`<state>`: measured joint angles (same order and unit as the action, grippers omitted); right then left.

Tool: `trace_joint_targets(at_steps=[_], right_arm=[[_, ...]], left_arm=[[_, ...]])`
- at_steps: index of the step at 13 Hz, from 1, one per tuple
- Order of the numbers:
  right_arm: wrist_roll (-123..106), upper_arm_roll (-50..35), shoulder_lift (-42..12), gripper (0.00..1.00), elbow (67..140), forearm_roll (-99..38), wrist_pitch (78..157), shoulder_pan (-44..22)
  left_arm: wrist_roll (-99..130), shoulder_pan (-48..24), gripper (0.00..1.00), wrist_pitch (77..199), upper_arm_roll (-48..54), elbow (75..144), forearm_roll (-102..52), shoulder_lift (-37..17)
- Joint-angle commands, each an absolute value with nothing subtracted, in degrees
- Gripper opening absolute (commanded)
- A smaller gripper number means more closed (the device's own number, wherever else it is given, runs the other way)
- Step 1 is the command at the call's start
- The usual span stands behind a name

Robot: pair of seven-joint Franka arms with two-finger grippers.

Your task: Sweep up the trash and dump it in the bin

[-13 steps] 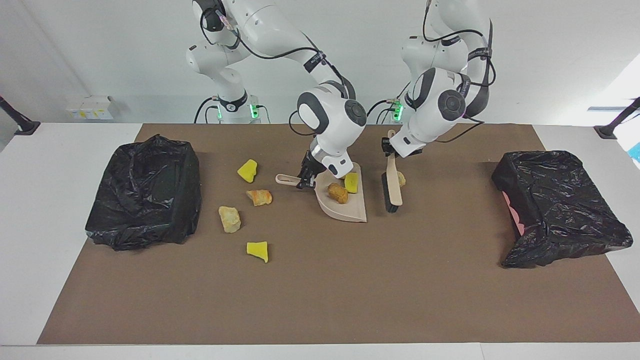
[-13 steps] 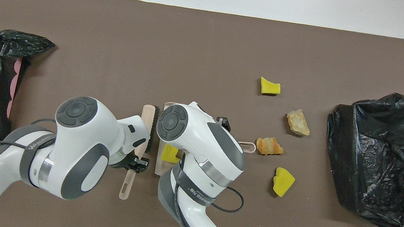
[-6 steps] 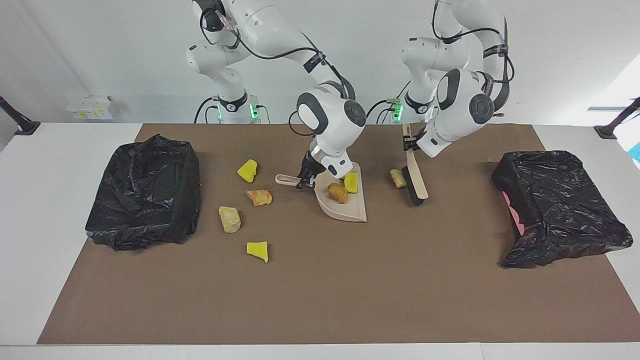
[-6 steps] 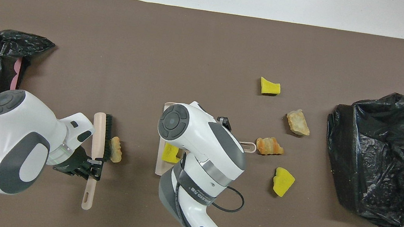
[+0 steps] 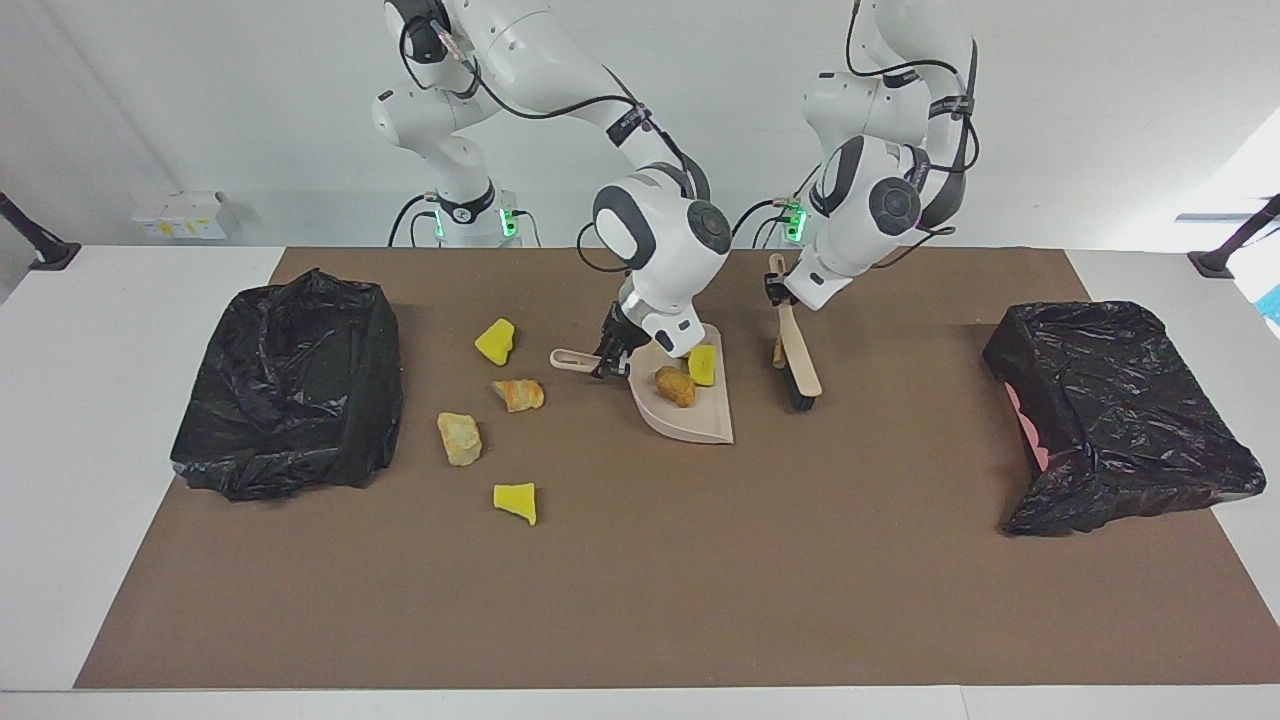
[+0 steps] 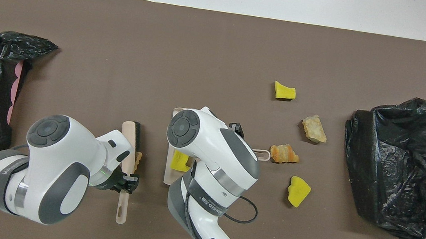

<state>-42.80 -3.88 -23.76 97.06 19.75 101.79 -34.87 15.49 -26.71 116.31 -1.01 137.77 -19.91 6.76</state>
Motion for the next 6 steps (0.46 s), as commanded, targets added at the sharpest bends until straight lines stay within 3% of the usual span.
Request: trace_joint_targets(at_steps=[1,3,6], right_arm=[[-41.2,-4.1,-23.2,0.0,98.7,20.0,103.3,-33.9],[-41.3,-4.1,-23.2,0.0,98.7,20.0,103.3,-34.0],[-41.2,-4.1,-23.2,0.0,98.7,20.0,103.3,-33.9]], left_arm=[[15.8,-32.0,0.0,122.8,-1.6,138.5,-25.7,5.9],[16.3,-35.4,0.0,124.5,-1.6,137.6,-31.4,5.4],[15.8,-34.1,0.0,121.4,-1.8,135.4,-40.8,4.3]])
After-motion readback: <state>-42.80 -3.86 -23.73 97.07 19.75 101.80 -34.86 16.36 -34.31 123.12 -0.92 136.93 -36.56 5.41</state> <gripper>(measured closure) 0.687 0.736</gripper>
